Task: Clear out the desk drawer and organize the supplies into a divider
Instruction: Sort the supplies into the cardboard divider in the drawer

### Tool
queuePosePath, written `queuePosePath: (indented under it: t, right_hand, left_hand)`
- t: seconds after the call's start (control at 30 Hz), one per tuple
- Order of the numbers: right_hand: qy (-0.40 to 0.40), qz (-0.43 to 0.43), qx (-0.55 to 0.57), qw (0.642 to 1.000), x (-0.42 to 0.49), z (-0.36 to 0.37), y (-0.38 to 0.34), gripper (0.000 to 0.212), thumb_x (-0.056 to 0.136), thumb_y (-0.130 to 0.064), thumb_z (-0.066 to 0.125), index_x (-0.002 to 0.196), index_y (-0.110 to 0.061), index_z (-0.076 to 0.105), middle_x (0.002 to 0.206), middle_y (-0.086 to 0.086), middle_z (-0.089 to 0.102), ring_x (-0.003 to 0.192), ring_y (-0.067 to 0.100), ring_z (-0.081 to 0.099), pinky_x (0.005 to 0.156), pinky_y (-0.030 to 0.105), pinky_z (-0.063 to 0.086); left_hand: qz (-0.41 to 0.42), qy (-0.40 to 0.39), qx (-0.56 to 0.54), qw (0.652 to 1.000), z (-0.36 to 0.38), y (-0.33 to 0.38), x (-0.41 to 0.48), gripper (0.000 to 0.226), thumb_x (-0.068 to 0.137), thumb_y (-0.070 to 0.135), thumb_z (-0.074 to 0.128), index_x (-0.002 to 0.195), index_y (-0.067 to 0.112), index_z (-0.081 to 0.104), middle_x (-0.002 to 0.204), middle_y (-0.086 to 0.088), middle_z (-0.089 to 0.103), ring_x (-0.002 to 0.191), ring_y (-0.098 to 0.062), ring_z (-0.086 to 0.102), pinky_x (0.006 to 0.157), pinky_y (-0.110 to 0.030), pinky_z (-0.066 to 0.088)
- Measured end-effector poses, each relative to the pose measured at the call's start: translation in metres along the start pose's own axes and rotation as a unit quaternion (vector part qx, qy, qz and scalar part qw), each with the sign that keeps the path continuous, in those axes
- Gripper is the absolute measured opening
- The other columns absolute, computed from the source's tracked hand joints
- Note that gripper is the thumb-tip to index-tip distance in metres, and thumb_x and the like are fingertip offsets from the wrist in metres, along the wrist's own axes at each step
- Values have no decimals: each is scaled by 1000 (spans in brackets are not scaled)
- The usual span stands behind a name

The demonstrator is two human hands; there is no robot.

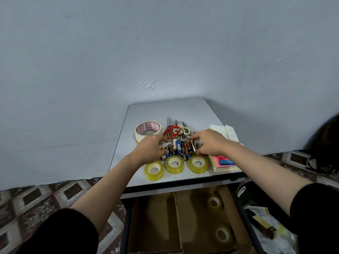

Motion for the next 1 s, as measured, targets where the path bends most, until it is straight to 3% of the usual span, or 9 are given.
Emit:
queuePosePath:
  t: [0.17, 0.33, 0.6, 0.87, 0.93, 1.0]
  right_hand:
    - [-7, -21, -2, 1000, 6, 3, -4, 61, 80, -11, 64, 137, -27, 47, 133, 4, 54, 120, 25, 50, 95, 33, 44]
    - [-14, -27, 7, 1000, 9, 6, -4, 65, 80, -8, 62, 140, -23, 42, 134, 6, 54, 122, 26, 48, 100, 37, 42]
    - [29, -40, 23, 998, 0, -4, -7, 63, 79, -3, 59, 137, -23, 45, 135, 5, 54, 123, 25, 47, 102, 32, 36]
    - [101, -29, 139, 985, -27, -26, 0, 57, 82, -10, 68, 133, -23, 48, 136, -2, 52, 124, 21, 45, 98, 29, 35]
    - [115, -30, 169, 978, -40, -32, -3, 54, 82, -12, 69, 131, -24, 51, 125, -9, 57, 114, 16, 49, 95, 27, 35]
    - [117, -27, 208, 971, -54, -35, -6, 51, 82, -14, 70, 128, -27, 53, 91, -24, 50, 86, 6, 50, 89, 24, 40]
  left_hand:
    - [26, -46, 25, 998, 12, 14, 19, 51, 85, 26, 65, 131, 18, 47, 128, -7, 54, 119, -22, 44, 99, -35, 40]
    - [45, -37, 56, 997, 12, 24, 26, 59, 82, 22, 67, 135, 17, 41, 135, -7, 48, 123, -23, 38, 99, -34, 34]
    - [19, -75, -18, 997, 20, 21, 25, 66, 80, 19, 72, 136, 15, 38, 135, -7, 50, 120, -20, 49, 92, -25, 39]
    - [15, -67, -4, 998, 24, 20, 32, 61, 80, 15, 70, 135, 18, 43, 130, -5, 55, 112, -21, 54, 90, -29, 46]
    - [12, -57, -7, 998, 23, 19, 31, 60, 81, 15, 70, 134, 18, 42, 128, -7, 55, 110, -22, 55, 90, -30, 47]
    - [10, -39, -27, 999, 18, 18, 29, 60, 82, 13, 69, 135, 16, 41, 124, -8, 56, 107, -23, 56, 91, -32, 47]
Point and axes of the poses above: each hand's wrist, its own x-axis towards the middle knuckle, its own z-axis out of the palm, y = z × x, the point moved 10 cm from there along x, towards the middle knuckle
